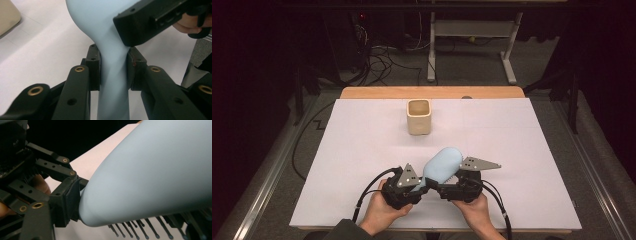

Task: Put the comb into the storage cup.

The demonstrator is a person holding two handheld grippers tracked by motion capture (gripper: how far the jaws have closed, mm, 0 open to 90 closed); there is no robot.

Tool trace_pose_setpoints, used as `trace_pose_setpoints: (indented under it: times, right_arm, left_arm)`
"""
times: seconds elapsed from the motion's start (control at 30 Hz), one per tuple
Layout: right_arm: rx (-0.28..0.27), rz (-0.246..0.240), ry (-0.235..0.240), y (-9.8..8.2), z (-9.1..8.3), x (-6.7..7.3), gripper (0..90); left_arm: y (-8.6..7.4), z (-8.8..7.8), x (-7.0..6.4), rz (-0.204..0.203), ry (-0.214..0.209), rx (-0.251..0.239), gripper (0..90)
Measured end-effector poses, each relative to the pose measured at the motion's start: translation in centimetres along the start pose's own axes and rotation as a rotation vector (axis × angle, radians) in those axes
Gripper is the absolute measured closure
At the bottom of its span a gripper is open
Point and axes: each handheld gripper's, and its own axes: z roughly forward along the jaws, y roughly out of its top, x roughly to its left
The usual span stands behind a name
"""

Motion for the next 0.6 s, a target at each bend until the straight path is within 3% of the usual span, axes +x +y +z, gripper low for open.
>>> trace_pose_setpoints:
  times: [0.17, 0.6]
  right_arm:
    - [-0.007, 0.04, 0.028, 0.3, -0.1, -0.2, 35.4]
    - [0.002, 0.041, 0.074, 1.1, -0.1, 0.1, 46.1]
  left_arm:
    - [0.0, 0.0, 0.0, 0.001, 0.004, 0.0, 69.4]
    - [0.1, -0.6, 0.1, 0.005, 0.019, -0.016, 69.5]
